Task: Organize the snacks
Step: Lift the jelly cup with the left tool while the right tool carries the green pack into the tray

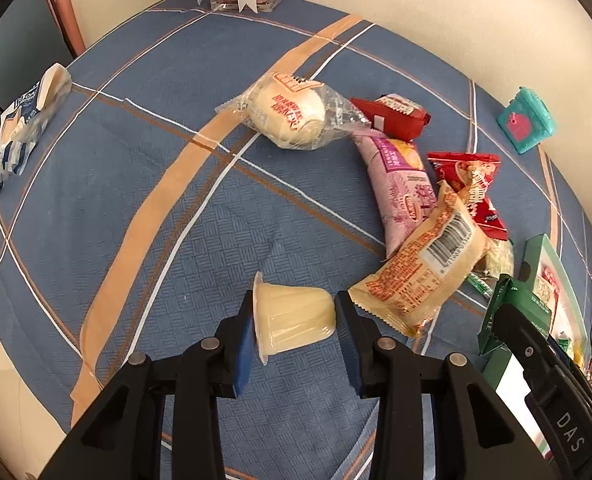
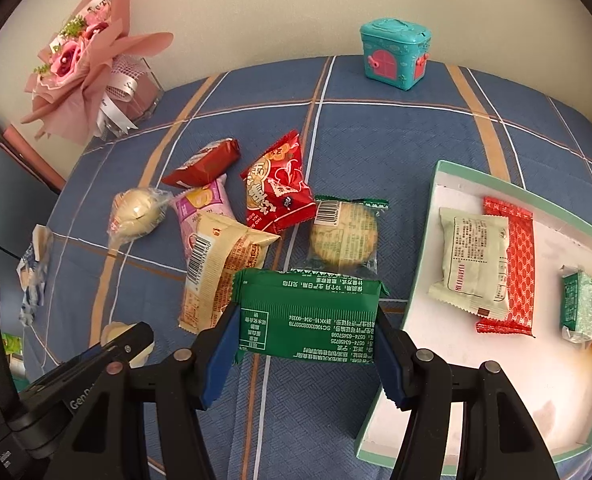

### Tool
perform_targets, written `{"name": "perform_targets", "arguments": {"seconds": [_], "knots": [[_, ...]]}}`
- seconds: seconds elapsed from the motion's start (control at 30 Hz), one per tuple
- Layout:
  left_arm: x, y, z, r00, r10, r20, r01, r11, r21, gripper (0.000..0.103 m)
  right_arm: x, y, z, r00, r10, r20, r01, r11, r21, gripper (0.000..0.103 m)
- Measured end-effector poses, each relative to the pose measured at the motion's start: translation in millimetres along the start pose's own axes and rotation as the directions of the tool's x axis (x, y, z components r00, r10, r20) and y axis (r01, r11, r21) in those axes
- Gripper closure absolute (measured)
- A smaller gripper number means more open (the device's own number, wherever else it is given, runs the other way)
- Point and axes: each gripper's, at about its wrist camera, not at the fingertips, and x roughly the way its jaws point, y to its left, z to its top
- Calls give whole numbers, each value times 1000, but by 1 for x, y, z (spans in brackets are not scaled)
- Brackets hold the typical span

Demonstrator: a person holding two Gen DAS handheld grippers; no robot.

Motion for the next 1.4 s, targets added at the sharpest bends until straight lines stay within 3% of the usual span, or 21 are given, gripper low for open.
{"name": "perform_targets", "arguments": {"seconds": [0.3, 0.5, 0.73, 1.07, 1.4], "knots": [[-30, 0, 0, 999, -28, 42, 28, 1000, -1, 64, -3, 2, 3, 1000, 2, 3, -2, 1000, 4, 39], [-53, -18, -7, 996, -48, 79, 45, 998, 40, 64, -13, -17, 6, 1000, 11, 19, -12, 998, 55, 39], [-67, -78, -18, 989, -110, 99, 94, 983, 157, 64, -34, -64, 8, 998, -40, 45, 32, 986, 162, 39], [-63, -166, -57, 984, -167, 60, 141, 940, 309, 64, -60, -140, -2, 988, -153, 34, 136, 946, 294, 38], [-50, -213, -85, 984, -176, 26, 152, 904, 400, 64, -73, -189, -11, 983, -182, 35, 156, 915, 373, 38]]}}
